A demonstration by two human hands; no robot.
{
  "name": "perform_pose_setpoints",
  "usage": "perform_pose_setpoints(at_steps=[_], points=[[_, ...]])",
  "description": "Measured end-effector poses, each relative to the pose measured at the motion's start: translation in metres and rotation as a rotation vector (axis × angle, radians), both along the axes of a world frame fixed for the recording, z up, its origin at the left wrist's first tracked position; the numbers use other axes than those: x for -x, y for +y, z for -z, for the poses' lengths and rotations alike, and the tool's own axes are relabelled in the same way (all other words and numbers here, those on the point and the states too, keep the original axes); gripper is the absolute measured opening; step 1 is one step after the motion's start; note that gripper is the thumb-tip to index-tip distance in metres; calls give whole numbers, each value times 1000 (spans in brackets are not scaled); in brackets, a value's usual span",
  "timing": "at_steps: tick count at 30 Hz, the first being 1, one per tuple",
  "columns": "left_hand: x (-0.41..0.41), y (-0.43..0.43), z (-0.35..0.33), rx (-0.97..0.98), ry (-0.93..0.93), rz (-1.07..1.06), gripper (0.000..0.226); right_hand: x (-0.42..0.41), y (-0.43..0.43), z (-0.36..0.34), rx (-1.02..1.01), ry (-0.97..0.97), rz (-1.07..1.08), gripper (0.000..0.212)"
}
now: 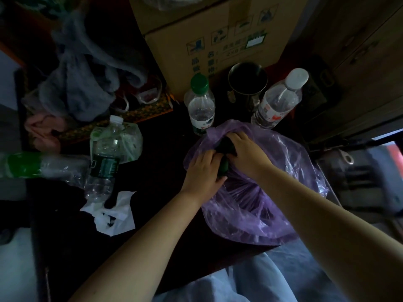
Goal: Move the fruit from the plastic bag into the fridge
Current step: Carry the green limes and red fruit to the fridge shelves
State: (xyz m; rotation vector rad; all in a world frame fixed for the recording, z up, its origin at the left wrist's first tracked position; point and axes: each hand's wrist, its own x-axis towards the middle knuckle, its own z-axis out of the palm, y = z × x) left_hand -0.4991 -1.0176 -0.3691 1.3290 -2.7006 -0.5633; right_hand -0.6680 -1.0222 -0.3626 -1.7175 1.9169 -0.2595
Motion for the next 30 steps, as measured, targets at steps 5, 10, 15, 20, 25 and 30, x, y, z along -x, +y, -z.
perform_pose_setpoints(at_steps=[5, 10, 15, 20, 25, 30], points=[[0, -1, -4, -67, 10, -31, 58, -6, 1, 1, 3, -40, 45, 54], [-4, 5, -4, -141, -16, -39, 62, -13, 3, -1, 1, -52, 86, 48], [-13, 9, -2, -143, -26, -73, 71, -20, 9, -4, 48, -48, 153, 40], [-21, 17, -10, -139, 6, -74, 72, -20, 29, -9, 59, -39, 214, 40], [-25, 26, -15, -149, -3, -45, 72, -17, 66, -14, 63, 27, 239, 44], [-28, 37, -19, -165, 4, 0, 68, -19, 96, -9, -73, 137, 198, 68]])
